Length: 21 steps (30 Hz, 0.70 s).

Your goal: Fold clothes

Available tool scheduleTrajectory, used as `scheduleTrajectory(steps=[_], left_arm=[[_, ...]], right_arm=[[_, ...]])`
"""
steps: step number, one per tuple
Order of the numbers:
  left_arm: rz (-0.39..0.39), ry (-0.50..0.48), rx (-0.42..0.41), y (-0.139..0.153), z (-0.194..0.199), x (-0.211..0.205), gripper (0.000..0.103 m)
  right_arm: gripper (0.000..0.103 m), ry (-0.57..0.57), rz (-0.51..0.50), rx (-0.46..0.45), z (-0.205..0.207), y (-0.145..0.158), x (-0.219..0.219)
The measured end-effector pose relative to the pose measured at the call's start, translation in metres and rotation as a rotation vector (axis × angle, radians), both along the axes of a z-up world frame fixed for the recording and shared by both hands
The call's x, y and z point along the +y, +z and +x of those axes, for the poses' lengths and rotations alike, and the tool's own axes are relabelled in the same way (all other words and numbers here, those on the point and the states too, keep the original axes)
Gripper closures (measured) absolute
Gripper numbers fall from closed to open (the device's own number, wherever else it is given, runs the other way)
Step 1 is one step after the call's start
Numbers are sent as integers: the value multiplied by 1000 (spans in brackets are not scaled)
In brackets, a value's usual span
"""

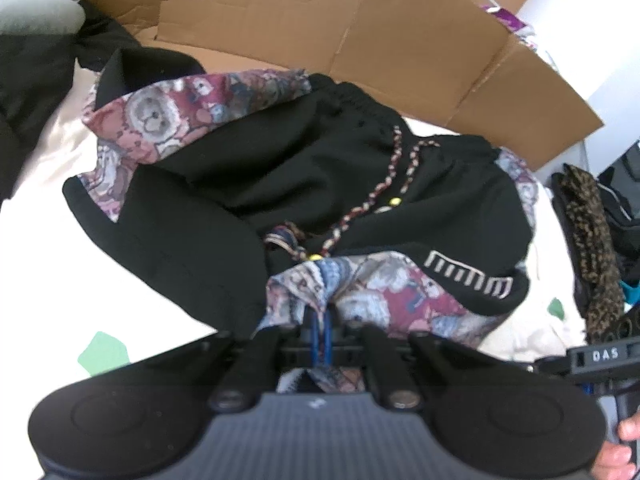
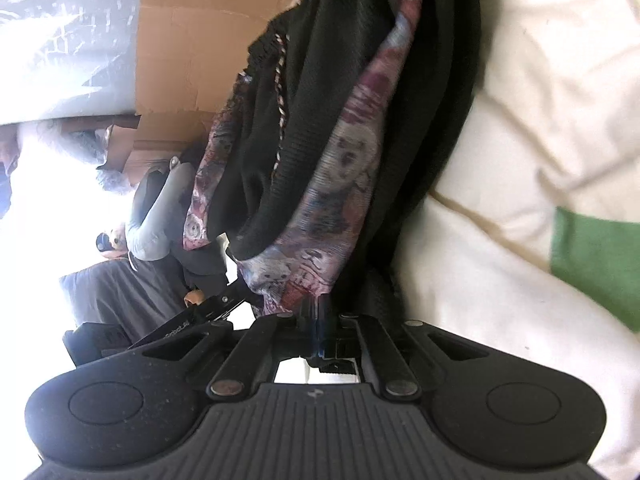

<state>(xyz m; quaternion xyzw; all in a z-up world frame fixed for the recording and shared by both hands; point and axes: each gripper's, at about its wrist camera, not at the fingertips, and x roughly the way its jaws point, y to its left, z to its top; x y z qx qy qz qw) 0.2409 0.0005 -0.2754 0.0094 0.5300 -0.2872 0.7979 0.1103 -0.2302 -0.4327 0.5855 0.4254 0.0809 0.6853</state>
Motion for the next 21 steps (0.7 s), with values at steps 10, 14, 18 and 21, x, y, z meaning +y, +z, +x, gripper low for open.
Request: scheduleTrajectory(steps=[10,14,18,21], left_arm=[[5,8,-58,23,2,4,100],[17,-2,-69,21,13,0,100],[28,-12,-70,15,24,-5,100],[34,-13,-68,10,30,-6,100]], right_arm=[[54,-40,-7,29,0,1,-3],[68,-67,66,42,7,-9,-3],[81,-89,169,50,12,-16,0],[80,-89,206,80,12,-22,4]])
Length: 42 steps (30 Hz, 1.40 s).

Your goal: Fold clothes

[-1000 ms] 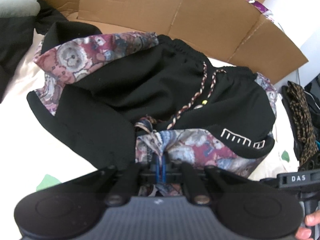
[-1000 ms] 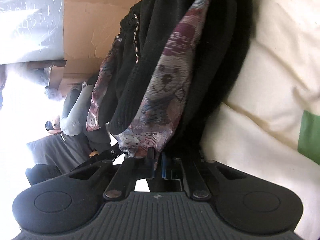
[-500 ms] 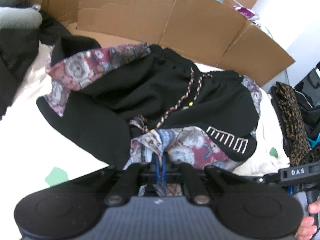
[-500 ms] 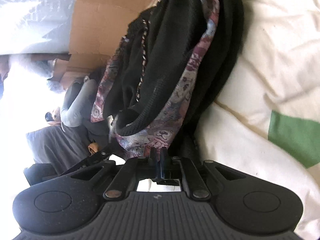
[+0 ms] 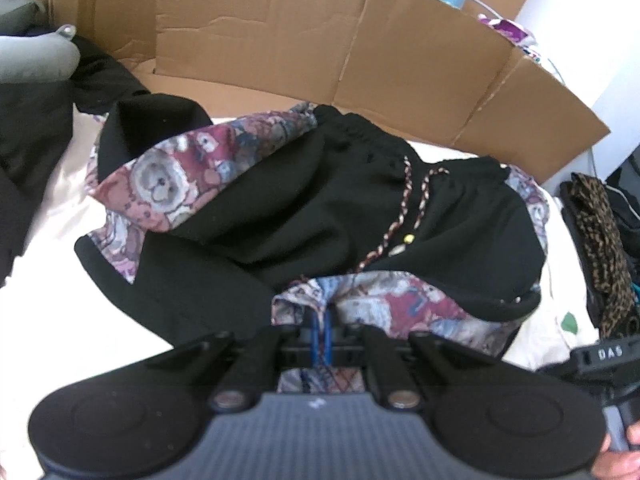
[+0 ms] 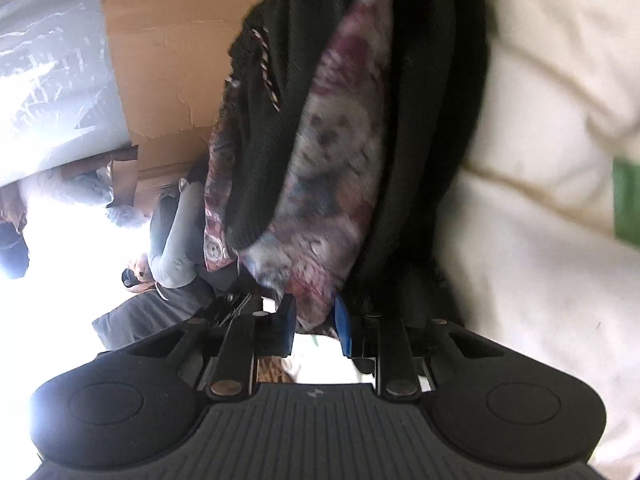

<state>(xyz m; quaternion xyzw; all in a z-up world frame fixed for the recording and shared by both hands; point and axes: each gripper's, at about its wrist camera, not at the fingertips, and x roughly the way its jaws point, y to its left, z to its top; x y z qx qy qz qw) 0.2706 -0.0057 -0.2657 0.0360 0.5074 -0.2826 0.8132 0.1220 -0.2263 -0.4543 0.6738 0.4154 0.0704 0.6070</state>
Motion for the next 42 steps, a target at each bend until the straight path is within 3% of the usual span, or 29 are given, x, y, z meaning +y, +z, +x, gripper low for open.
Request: scheduleTrajectory(steps=[3,6,16,23,32,38,40,42], left_arm=[[7,-7,2,-4,4,-2,100],[8,-10,3,-6,6,-3,100],[12,-3,8,-16,14,-6,99],[42,29,24,-20,21,-7,99],[105,14,-14,-20,25,-14,99],[129,9,-31,-23,26,-21,99],[131,11,-25,-24,26,-21,99],[126,15,-14,-24,27,-21,99]], right_arm=[[79,-26,27,21,-4,-6,1],[69,-81,63,25,-9,-10,-2],[69,-143,79,24,-9,-15,-5],[69,-163,62,8,-8,-17,-5],[71,-161,47,-10,7,-18,2],[78,-190,60,5,7,-20,1],[96,-184,50,2,7,-19,2],[101,-174,26,-9,9,-15,2]])
